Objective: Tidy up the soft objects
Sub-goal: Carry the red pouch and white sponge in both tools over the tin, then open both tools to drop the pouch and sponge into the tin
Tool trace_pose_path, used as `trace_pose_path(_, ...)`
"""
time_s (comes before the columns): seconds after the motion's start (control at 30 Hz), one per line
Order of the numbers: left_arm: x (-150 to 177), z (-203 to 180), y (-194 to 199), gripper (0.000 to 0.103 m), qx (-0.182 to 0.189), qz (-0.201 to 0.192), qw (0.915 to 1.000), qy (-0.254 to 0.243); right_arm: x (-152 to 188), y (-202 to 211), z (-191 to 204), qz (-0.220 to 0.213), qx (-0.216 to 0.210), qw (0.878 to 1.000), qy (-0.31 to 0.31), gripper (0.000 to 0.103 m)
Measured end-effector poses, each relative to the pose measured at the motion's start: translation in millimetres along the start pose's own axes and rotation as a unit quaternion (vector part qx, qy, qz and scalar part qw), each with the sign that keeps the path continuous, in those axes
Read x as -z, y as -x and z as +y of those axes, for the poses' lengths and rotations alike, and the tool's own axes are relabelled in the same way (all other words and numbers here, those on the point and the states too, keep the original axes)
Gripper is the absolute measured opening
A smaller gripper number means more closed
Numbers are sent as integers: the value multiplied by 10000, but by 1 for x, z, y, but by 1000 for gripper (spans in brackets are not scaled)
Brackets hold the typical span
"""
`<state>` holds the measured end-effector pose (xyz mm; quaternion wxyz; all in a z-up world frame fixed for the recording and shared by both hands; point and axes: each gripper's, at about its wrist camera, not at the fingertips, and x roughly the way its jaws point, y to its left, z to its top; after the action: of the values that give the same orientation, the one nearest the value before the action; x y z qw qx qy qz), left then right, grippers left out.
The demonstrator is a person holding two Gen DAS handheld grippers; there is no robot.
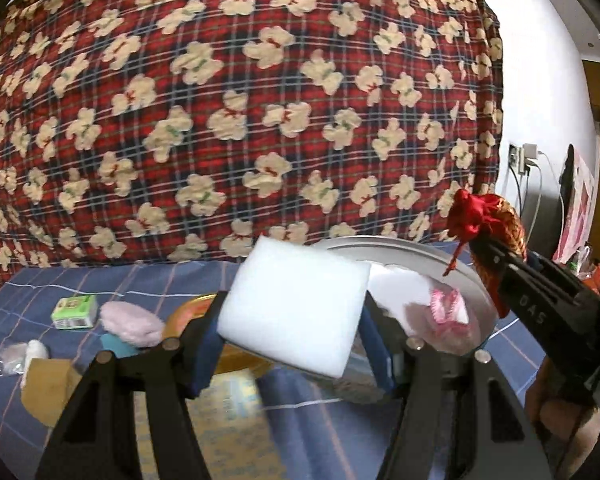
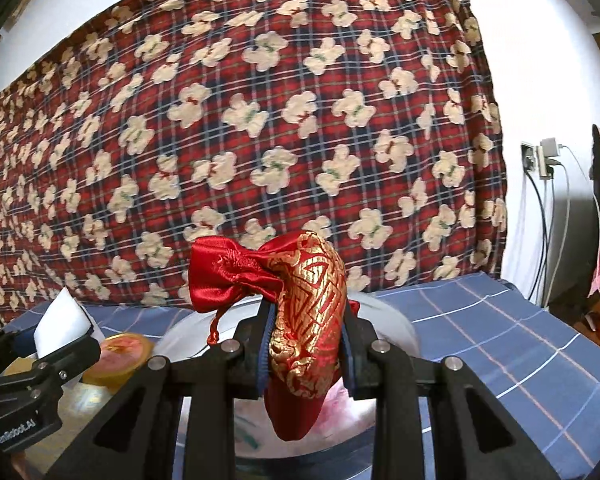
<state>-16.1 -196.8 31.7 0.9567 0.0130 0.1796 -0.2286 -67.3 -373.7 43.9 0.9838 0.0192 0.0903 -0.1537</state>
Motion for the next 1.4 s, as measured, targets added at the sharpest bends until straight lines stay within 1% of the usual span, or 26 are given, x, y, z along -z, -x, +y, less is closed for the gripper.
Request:
trace_pose_path(0.27, -1, -29, -21, 62, 210, 127, 9997, 0, -2, -17, -24, 70, 378, 9992, 67, 30)
trace_pose_path(0.43, -3, -47, -40, 62, 190, 225, 9996, 56, -3, -29, -39, 162, 562, 9983, 89, 30)
trace_pose_path(0.57, -5, -66, -58, 62, 157, 327, 9993, 5, -1, -41, -48, 321, 591, 9977, 67, 30)
trace_pose_path(0.67, -4, -78, -72, 62, 107, 443, 9990, -41, 1, -51, -51, 429, 658, 9967, 222, 30)
trace_pose_path(0.9, 3, -90, -91, 62, -25, 729, 9973, -120, 7, -77, -61, 880, 498, 9947, 177, 30)
trace_pose_path(1.17, 6, -96, -104, 62, -76, 854, 9962, -142, 8, -81, -58, 1005, 370, 9939, 252, 30)
trace_pose_path(1.23, 7, -95, -106, 62, -98, 890, 9959, -113, 8, -83, -58, 1047, 254, 9940, 207, 30)
trace_pose_path(1.33, 7, -91, -106, 63, -154, 882, 9960, -34, 9, -84, -59, 1118, 99, 9936, 127, 36)
trace_pose_path(1.4, 7, -90, -106, 63, -159, 885, 9959, -21, 9, -84, -56, 1110, -5, 9937, 161, 47)
